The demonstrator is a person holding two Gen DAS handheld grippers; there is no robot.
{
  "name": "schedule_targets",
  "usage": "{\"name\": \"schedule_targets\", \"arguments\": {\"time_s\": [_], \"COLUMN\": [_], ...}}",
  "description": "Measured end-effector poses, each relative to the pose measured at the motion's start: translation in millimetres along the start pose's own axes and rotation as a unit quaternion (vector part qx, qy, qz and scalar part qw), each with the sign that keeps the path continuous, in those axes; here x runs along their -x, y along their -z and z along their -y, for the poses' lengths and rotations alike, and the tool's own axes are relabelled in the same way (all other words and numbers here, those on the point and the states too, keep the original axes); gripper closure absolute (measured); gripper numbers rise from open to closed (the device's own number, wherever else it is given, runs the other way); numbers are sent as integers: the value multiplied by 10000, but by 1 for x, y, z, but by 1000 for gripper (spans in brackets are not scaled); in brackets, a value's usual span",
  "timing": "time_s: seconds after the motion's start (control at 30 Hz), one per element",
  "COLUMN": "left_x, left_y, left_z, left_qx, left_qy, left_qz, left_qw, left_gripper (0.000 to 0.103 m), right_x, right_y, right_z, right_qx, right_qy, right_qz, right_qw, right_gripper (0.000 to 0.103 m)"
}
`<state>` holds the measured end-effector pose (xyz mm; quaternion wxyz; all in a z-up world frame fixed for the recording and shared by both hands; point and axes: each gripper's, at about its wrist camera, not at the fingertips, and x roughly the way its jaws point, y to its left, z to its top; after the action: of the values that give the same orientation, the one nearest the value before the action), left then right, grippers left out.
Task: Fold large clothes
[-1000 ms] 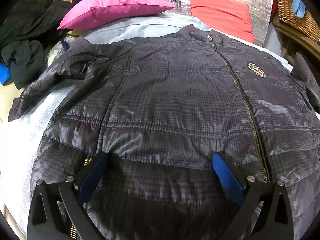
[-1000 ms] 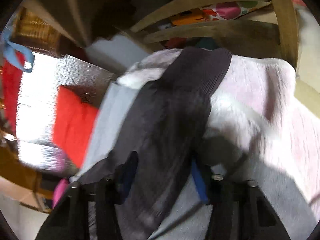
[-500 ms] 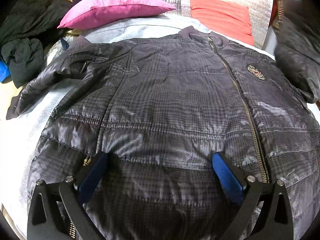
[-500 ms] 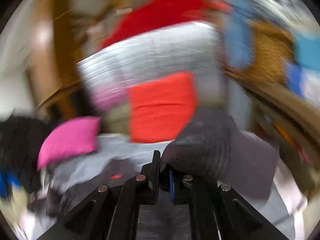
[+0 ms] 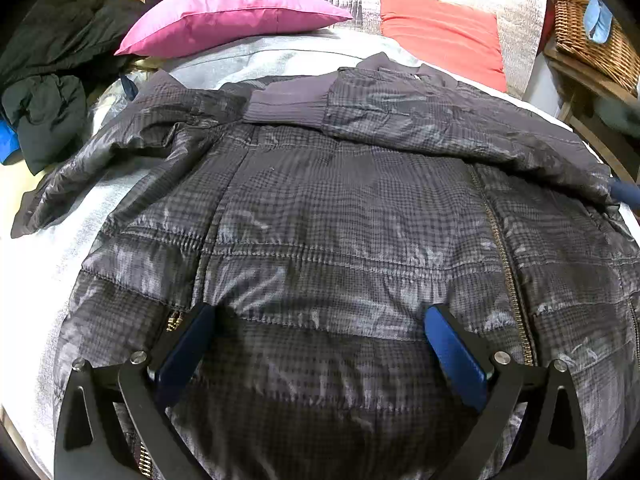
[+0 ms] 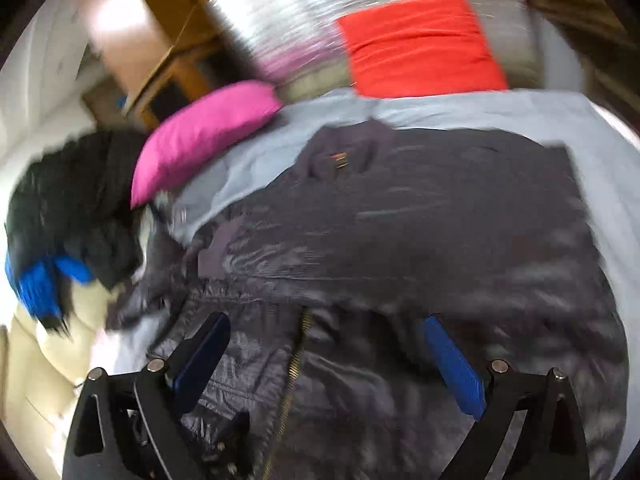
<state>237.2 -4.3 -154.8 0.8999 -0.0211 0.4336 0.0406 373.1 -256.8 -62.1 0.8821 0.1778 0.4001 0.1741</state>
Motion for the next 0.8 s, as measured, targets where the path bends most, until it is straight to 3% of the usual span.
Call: {"name": "schedule_targets", "arguments": {"time_s": [0.17,0.23,0.3,0.37,0.57,0.67,0.77,0.8], "left_x": [5,16,28,28,-43,-84,-106,-109], "left_y": [-9,-25,-49,-83,-150,-159,-155,-156], "left_z": [-4,-14,-25,-34,-52,-58,-65,-64], "left_qx": [67,424,834,1154,2124,2842,3432,3451], "left_qy": [160,686,1081,1333,1354,1312,1234,1173], "left_qz": [-200,-275,-113,-87,-549,-897,-1112,-1090], "left_qw": [9996,9964,9906,9843,9662,9455,9245,9248], "left_gripper": [0,0,0,0,0,2,20,42], "right_x": [24,29,33,29,34,35,37,38], "right_y": [41,53,65,74,83,85,85,85], "right_z": [43,53,61,66,75,79,80,81], "right_qx": [-562,-577,-479,-463,-535,-607,-646,-659], "right_qy": [162,167,157,103,-114,-250,-339,-370], "right_qz": [230,334,420,438,621,675,717,730], "right_qw": [9980,9976,9978,9979,9966,9956,9948,9945], "right_gripper": [4,4,4,4,4,4,4,3]}}
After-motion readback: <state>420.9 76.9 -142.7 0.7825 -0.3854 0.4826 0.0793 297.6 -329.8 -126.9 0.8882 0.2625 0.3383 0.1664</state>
